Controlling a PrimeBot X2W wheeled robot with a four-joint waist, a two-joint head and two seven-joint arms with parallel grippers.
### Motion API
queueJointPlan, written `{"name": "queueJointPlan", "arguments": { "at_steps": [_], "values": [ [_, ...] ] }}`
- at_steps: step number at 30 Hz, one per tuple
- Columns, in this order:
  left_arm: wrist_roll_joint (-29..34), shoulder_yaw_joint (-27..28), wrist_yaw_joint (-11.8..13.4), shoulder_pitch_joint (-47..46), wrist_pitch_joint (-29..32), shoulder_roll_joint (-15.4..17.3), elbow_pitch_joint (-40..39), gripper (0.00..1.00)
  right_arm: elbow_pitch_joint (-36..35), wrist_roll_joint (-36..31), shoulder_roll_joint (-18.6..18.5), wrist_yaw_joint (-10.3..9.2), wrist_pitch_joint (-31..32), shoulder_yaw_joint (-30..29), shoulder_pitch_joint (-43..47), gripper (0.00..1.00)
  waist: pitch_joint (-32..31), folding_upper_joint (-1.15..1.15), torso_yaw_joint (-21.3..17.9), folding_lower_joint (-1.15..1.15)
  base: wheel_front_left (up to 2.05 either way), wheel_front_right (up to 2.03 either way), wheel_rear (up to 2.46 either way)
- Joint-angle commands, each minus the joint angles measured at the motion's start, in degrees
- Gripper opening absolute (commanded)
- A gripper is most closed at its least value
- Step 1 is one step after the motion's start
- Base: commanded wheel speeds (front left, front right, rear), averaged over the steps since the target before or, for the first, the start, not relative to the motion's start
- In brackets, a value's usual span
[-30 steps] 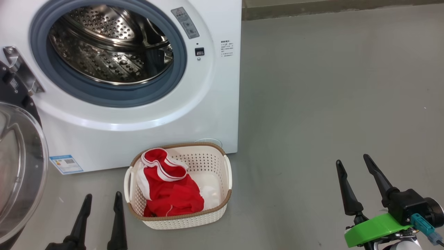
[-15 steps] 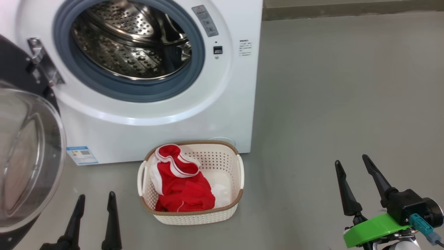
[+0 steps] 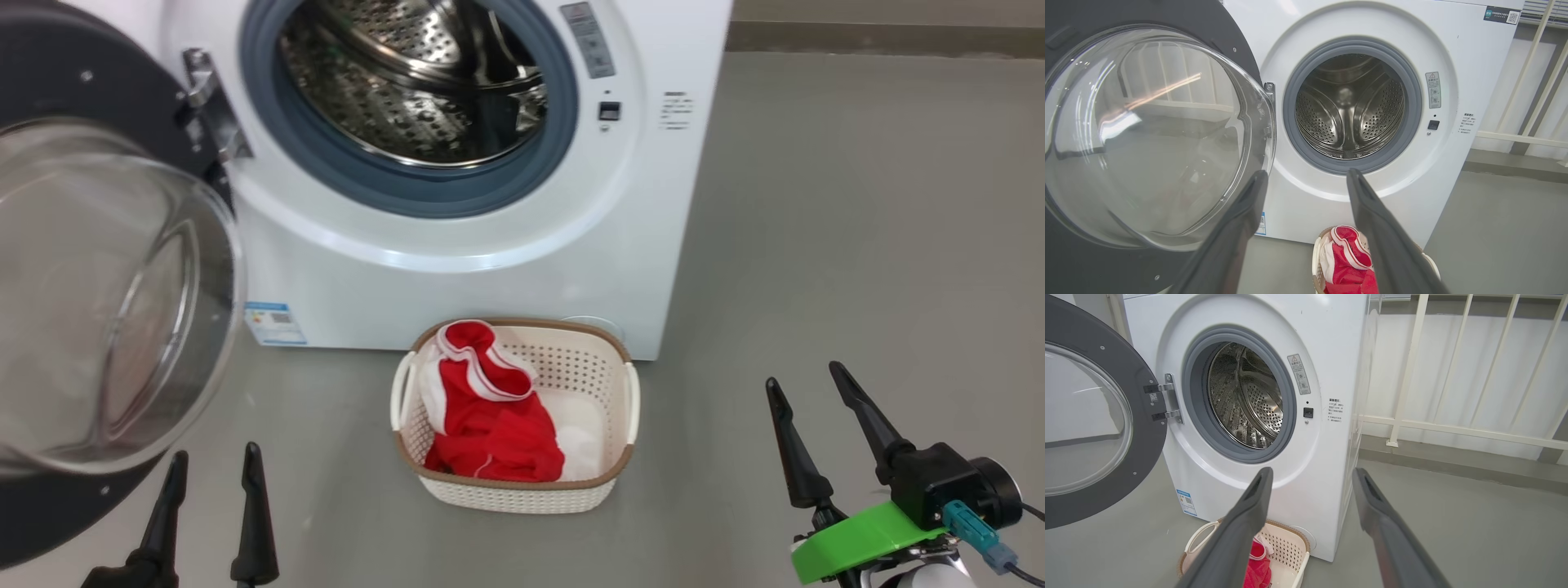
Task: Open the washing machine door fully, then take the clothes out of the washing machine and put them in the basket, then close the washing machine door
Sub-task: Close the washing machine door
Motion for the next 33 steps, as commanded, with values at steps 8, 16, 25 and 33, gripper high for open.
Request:
{"name": "queueJointPlan", "arguments": {
  "at_steps": [8,16,25,33],
  "values": [
    [1.3,1.8,1.6,-2.3,-0.7,1.0,-2.9,1.00,-2.0,-0.6,-0.4,0.26,-0.4,2.6,-2.6,1.00,0.1,0.00,8.9,0.00,0.00,0.00,0.00],
    [1.2,2.2,2.3,-1.5,-0.3,1.6,-4.2,1.00,-2.4,-0.3,-0.8,0.26,-0.4,4.1,-2.9,1.00,-0.2,0.00,15.6,0.00,0.00,0.00,0.00],
    [1.1,2.8,3.7,0.3,0.3,1.9,-6.4,1.00,-2.5,0.4,-0.9,0.26,-0.4,7.3,-3.6,1.00,-0.8,0.00,20.7,0.00,0.00,0.00,0.00],
    [0.9,3.4,5.5,2.4,0.2,1.4,-9.5,1.00,-1.4,1.4,-2.1,0.26,-0.4,9.9,-5.7,1.00,0.4,0.00,21.4,0.00,0.00,0.00,0.00]
  ]
}}
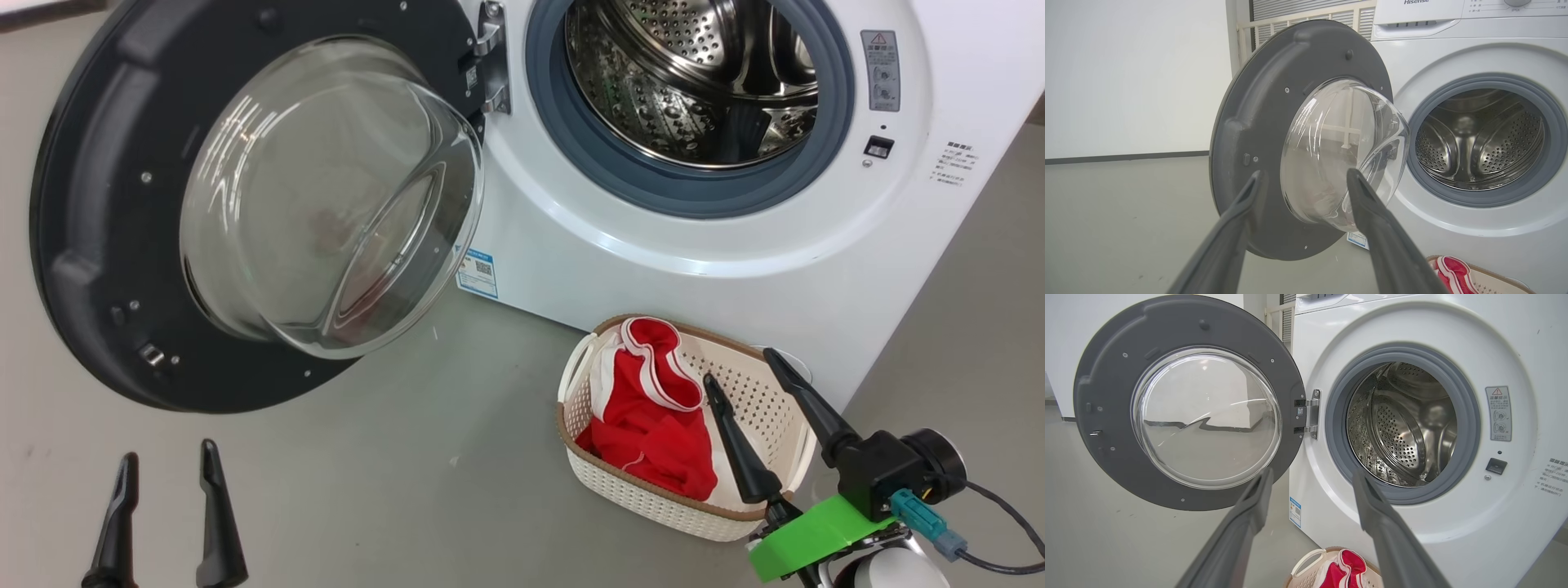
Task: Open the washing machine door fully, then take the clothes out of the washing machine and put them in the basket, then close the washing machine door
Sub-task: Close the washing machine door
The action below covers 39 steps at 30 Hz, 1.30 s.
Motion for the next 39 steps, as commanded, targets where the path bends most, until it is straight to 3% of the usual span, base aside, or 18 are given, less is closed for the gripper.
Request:
{"name": "queueJointPlan", "arguments": {
  "at_steps": [1,8,9,10,11,19,26,32,39],
  "values": [
    [-0.2,2.1,0.6,-0.6,-0.2,0.5,-2.0,1.00,-1.1,0.7,-0.5,0.26,-0.4,1.5,-2.4,1.00,0.2,0.00,0.1,0.00,0.00,0.00,0.00],
    [0.0,1.9,1.3,-0.3,-0.3,0.4,-2.9,1.00,-0.7,1.2,-0.8,0.26,-0.4,2.0,-2.8,1.00,0.3,0.00,0.2,0.00,0.00,0.00,0.00],
    [0.3,1.9,1.4,-0.5,-0.4,0.5,-3.2,0.87,-0.7,1.2,-0.8,0.26,-0.4,2.0,-2.8,1.00,0.3,0.00,0.2,0.00,0.00,0.00,0.00],
    [0.8,1.8,1.6,-0.5,-0.5,0.6,-3.5,0.39,-0.7,1.3,-0.9,0.26,-0.4,2.0,-2.8,1.00,0.3,0.00,0.2,0.00,0.00,0.00,0.00],
    [1.0,1.7,1.7,-0.6,-0.6,0.6,-3.7,0.00,-0.6,1.4,-0.9,0.26,-0.4,1.9,-2.8,1.00,0.3,0.00,0.2,0.00,0.00,0.00,0.00],
    [-1.8,4.0,2.2,-4.6,-1.0,-0.2,-3.3,0.00,-0.4,1.7,-0.6,0.26,-0.4,0.5,-2.3,1.00,0.1,0.00,-0.1,0.00,0.00,0.00,0.00],
    [-8.1,11.9,-1.3,-16.1,-1.1,0.3,-1.3,0.00,-0.7,0.9,-0.4,0.26,-0.4,-0.9,-1.3,1.00,-0.6,0.00,-0.7,0.00,0.00,0.00,0.00],
    [-9.3,16.8,-5.1,-26.7,-1.1,3.3,7.1,0.00,-0.3,0.6,-0.2,0.26,-0.4,-1.2,-0.3,1.00,-1.3,0.00,-1.5,0.00,0.00,0.00,0.00],
    [-14.2,18.7,-7.8,-41.7,1.2,7.9,25.6,0.00,-0.4,0.0,-0.7,0.26,-0.4,-2.1,0.4,1.00,-1.5,0.00,-2.3,0.00,0.00,0.00,0.00]
  ]
}}
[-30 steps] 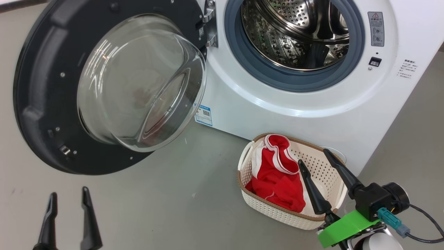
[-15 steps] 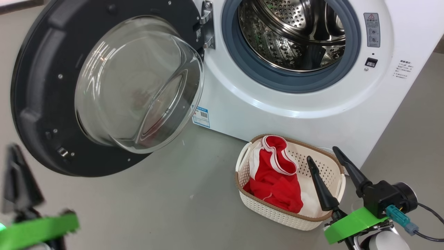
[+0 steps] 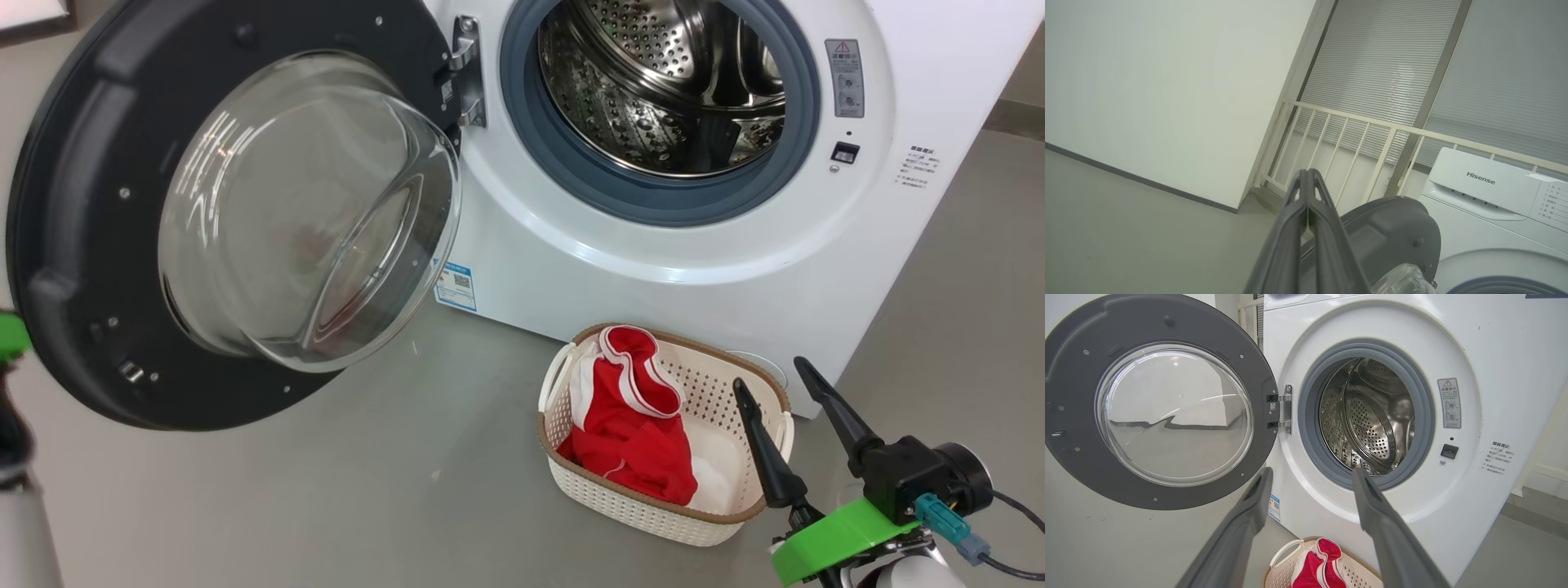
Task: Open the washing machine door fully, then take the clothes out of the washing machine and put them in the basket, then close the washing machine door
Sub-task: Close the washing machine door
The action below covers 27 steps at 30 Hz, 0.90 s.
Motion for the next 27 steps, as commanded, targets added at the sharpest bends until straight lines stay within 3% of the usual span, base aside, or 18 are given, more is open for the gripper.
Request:
{"name": "queueJointPlan", "arguments": {
  "at_steps": [1,10,16,27],
  "values": [
    [-2.3,2.0,-0.5,-5.0,2.5,3.0,2.9,0.00,-1.3,-0.6,-0.5,0.26,-0.3,1.0,-0.4,1.00,-0.1,0.00,-0.3,0.00,0.00,0.00,0.00],
    [-12.3,7.0,2.2,-18.4,16.0,6.2,22.4,0.00,-1.9,-0.4,-0.8,0.26,1.5,1.4,-0.6,1.00,0.8,0.00,-2.1,0.00,0.00,0.00,0.00],
    [-16.3,9.4,3.7,-21.6,22.8,7.7,29.7,0.00,-2.5,-0.2,-1.4,0.26,2.3,1.8,-0.7,1.00,1.3,0.00,-3.1,0.00,0.00,0.00,0.00],
    [-20.7,11.1,0.6,-23.0,30.3,10.2,36.0,0.00,-3.0,0.5,-2.9,0.26,3.1,3.1,-0.8,1.00,1.8,0.00,-5.3,0.00,0.00,0.00,0.00]
  ]
}}
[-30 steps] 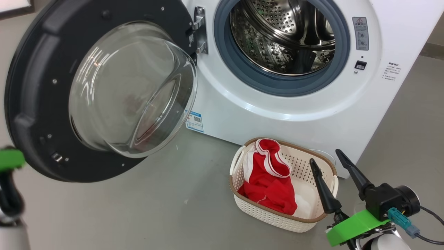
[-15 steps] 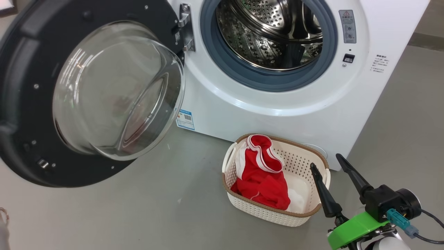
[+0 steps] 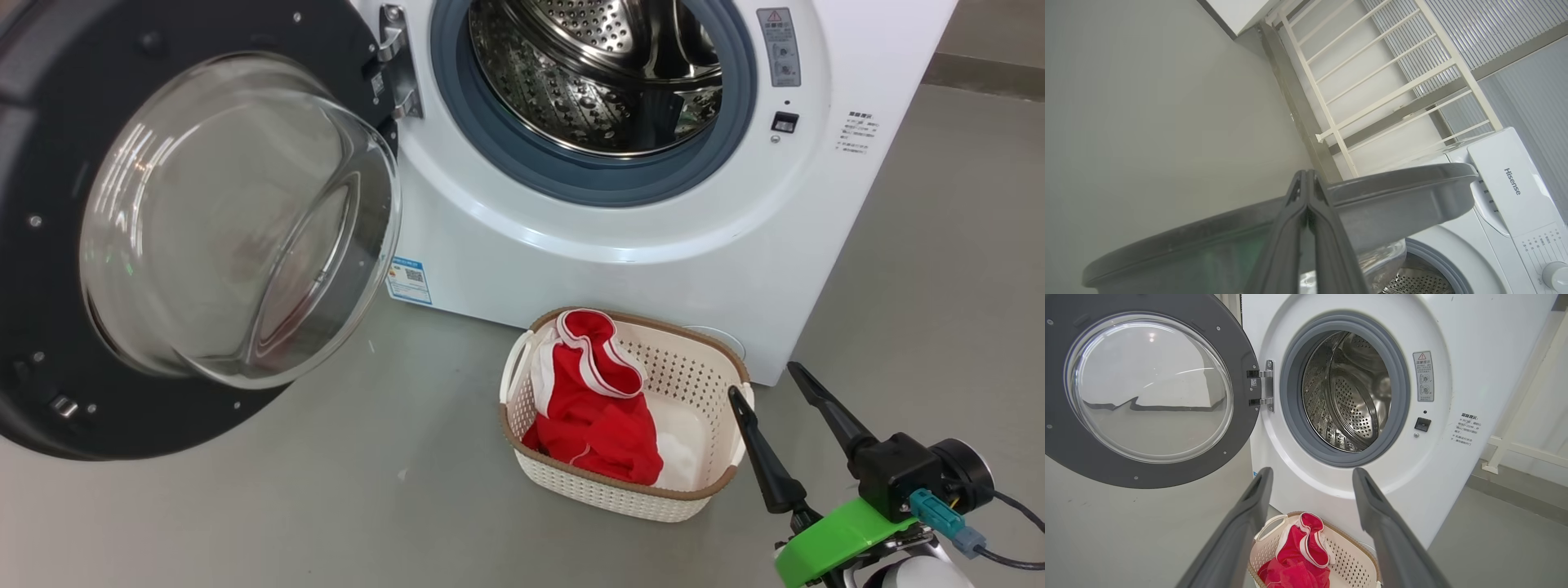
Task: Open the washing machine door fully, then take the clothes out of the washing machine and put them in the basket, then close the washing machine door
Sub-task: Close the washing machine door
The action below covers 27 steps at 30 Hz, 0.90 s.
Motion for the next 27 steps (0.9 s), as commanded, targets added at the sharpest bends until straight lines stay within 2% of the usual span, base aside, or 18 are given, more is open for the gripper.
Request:
{"name": "queueJointPlan", "arguments": {
  "at_steps": [1,12,19,27],
  "values": [
    [-0.9,0.6,-0.9,-1.1,1.1,3.2,-0.8,0.00,-1.6,0.5,-0.7,0.26,0.1,1.4,-1.4,1.00,0.0,0.00,-0.2,0.00,0.00,0.00,0.00],
    [-3.6,-0.2,-6.3,-0.1,8.7,3.7,1.0,0.00,-1.9,-0.4,-0.4,0.26,-0.5,1.7,-1.2,1.00,0.0,0.00,-0.6,0.00,0.00,0.00,0.00],
    [-5.1,-0.5,-7.4,1.3,11.1,3.1,0.3,0.00,-1.2,-0.8,0.2,0.26,-1.4,2.0,-1.6,1.00,0.3,0.00,-0.5,0.00,0.00,0.00,0.00],
    [-10.3,2.0,-8.0,3.4,14.9,0.5,-2.5,0.00,-0.5,-0.6,0.5,0.26,-2.1,1.8,-1.7,1.00,0.7,0.00,-0.5,0.00,0.00,0.00,0.00]
  ]
}}
